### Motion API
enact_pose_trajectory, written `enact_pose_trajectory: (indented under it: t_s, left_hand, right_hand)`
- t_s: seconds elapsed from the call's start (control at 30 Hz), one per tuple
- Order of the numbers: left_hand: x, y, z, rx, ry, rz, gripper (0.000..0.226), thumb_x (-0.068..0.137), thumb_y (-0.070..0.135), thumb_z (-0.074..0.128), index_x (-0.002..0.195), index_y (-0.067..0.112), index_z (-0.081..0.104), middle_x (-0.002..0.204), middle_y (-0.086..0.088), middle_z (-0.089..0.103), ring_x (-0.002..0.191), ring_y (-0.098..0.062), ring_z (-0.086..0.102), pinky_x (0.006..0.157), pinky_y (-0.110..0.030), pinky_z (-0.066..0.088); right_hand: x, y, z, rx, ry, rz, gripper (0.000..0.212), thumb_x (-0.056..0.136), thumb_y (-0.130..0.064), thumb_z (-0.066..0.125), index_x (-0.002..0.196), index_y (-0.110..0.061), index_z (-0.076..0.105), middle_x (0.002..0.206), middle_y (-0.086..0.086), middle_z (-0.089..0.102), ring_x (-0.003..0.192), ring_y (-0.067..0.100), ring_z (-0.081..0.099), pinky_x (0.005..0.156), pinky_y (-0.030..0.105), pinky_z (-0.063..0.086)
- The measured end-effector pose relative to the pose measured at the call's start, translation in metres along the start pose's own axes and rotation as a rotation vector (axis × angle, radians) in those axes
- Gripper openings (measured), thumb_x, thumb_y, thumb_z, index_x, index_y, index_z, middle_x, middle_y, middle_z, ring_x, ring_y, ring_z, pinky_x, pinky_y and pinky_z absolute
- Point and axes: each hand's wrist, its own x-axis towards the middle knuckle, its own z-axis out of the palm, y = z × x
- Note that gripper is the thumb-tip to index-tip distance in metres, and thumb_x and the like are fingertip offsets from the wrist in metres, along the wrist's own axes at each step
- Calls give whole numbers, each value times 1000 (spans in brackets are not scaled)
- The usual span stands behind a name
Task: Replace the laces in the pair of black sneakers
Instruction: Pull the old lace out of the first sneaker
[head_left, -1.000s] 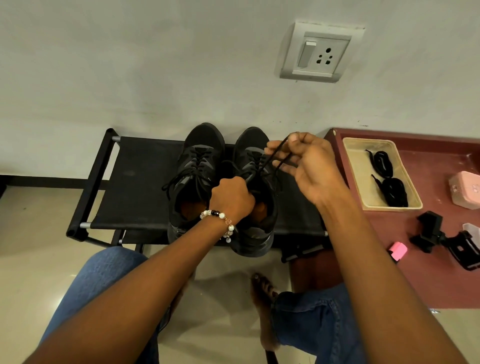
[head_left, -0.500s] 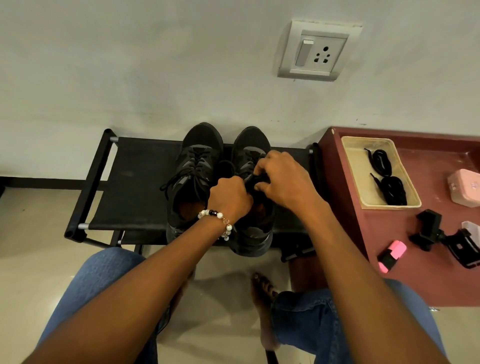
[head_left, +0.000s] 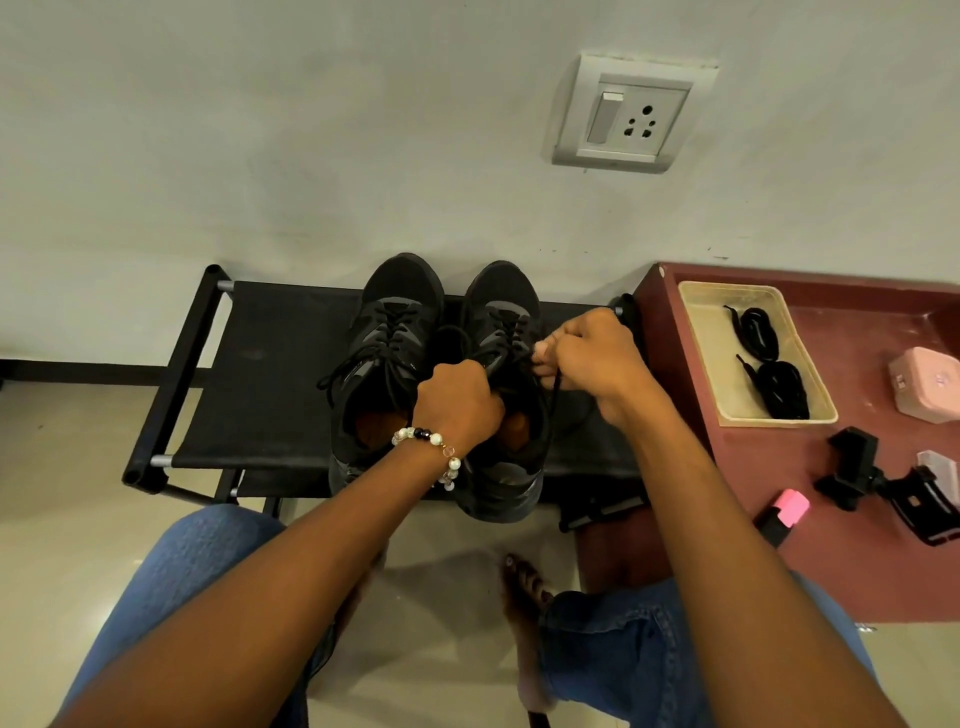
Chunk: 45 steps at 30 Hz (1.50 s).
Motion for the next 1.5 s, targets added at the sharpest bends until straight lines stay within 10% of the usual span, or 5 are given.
enact_pose_trajectory:
  t_s: [0.13,0.3,0.53,1.03,1.5]
  left_hand:
    - [-1,1,-1,8,-14,1,24,93,33,56,92,9,56,104,-15,61,91,-34,61,65,-33,44]
    - [-10,5,-13,127,-3,55,39,92,45,57,100,6,59,107,-14,59,96,-35,60,69,-33,42]
    - [-20,22,-27,312,352,327,27,95,25,58,120,15,56,113,-10,53,101,-33,58,66,-35,43]
    - [21,10,-22,66,245,334,29,88,18,65,115,27,70,119,-3,65,106,-26,61,84,-33,49]
    - [24,13,0,405,410,515,25,99,20,47,123,17,53,101,-9,59,79,-32,62,57,-31,39]
  right_hand:
    - [2,-3,-10,250,107,111,18,97,-8,53,81,-3,59,86,17,66,77,28,70,73,43,61]
    - [-2,-1,-21,-570,313,-104,25,90,-14,63,109,2,61,110,19,63,98,32,60,80,35,48]
    - [-24,-14,0,-602,-197,-4,33,84,-23,75,103,-8,52,101,14,54,87,38,65,74,47,59]
    - [-17,2,17,-621,-220,2,15,94,-19,50,102,-7,46,110,17,54,86,30,54,64,33,44]
    - [-17,2,11,-478,-243,26,7,94,-14,46,97,-10,40,87,5,45,94,32,58,87,44,53]
